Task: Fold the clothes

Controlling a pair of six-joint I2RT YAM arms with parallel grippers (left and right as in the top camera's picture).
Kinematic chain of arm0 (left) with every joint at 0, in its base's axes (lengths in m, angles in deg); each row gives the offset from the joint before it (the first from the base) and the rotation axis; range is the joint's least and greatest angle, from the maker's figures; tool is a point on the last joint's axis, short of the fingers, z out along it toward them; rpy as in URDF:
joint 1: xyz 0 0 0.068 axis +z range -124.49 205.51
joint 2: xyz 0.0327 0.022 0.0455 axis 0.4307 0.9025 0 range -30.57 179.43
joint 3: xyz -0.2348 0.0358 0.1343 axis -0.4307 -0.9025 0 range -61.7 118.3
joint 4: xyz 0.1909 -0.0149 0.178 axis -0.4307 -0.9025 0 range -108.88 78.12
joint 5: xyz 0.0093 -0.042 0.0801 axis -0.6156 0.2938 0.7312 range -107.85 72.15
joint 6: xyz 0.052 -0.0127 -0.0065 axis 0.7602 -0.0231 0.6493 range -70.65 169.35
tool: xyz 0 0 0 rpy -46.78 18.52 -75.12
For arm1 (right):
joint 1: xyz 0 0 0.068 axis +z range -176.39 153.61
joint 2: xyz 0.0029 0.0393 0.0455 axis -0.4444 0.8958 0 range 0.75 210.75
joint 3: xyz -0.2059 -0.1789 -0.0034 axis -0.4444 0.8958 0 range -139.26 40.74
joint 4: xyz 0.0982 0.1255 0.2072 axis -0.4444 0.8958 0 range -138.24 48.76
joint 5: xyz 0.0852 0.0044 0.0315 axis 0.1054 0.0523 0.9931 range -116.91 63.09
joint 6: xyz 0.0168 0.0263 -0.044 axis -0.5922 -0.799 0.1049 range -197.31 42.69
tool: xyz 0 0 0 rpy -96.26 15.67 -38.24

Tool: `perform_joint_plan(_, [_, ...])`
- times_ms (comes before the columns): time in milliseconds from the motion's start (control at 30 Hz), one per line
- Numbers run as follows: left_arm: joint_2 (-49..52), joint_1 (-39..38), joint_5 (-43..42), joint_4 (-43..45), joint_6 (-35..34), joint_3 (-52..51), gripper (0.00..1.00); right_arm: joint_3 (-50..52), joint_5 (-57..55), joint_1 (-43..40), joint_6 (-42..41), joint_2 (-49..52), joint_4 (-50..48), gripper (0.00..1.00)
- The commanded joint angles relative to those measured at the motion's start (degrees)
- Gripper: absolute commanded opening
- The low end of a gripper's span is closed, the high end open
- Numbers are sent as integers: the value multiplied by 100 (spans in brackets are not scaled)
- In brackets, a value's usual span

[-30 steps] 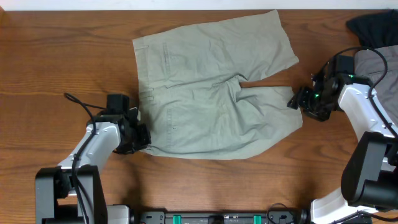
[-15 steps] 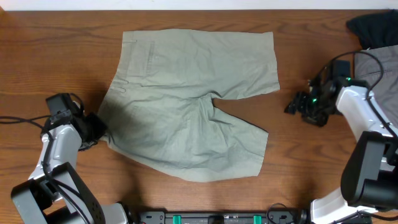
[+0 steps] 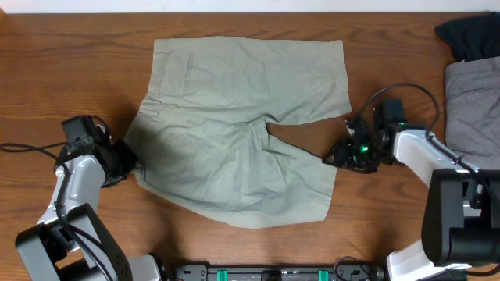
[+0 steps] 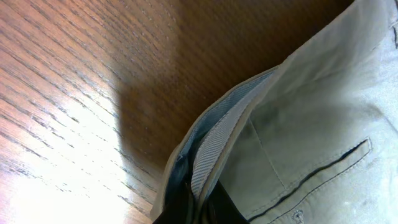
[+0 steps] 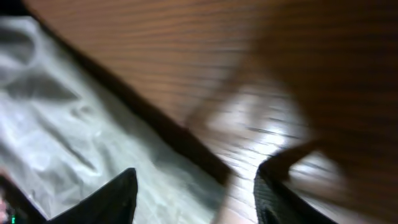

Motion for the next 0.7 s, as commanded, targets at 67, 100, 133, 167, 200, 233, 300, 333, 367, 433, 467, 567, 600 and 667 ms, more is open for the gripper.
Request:
perform_joint_plan(67, [-17, -22, -92, -9, 96, 42, 7, 291, 448, 197, 308, 153, -72, 45])
perform_joint_plan(100, [-17, -22, -92, -11, 96, 42, 7, 291, 413, 216, 306, 153, -59, 40])
perform_joint_plan(133, [-17, -22, -90, -9, 94, 42, 7, 291, 413, 229, 306, 153, -46, 31])
perform_joint_plan(167, [-17, -22, -90, -9, 96, 42, 7, 291, 415, 229, 304, 153, -46, 19])
perform_joint_plan(200, [-17, -22, -90, -7, 94, 42, 8, 286, 415, 223, 304, 153, -66, 9])
perform_joint_plan(233, [-17, -22, -90, -9, 96, 42, 8, 273, 413, 199, 304, 151, -85, 3])
perform_joint_plan(300, [-17, -22, -90, -7, 96, 42, 8, 179, 433, 107, 238, 144, -109, 1])
perform_joint_plan(333, [-17, -22, -90, -7, 96, 42, 9, 79, 542, 44, 201, 131, -98, 1])
perform_joint_plan(367, [-17, -22, -87, -9, 98, 42, 9, -55, 796, -37, 201, 105, -74, 1])
perform_joint_plan(433, [-17, -22, -87, 0, 98, 42, 9, -444, 1779, -280, 260, 13, -129, 1])
perform_joint_plan(467, [-17, -22, -87, 11, 98, 42, 9, -540, 1921, -341, 247, -7, -164, 1])
perform_joint_plan(567, [-17, -22, -87, 57, 98, 42, 9, -890, 1821, -557, -358, -15, -457, 1])
perform_joint_plan(600, [-17, -22, -90, 79, 98, 42, 9, -907, 1692, -586, -551, -15, -688, 1])
perform_joint_plan(667, [-17, -22, -87, 109, 98, 42, 9, -905, 1305, -595, -837, -13, -1003, 1])
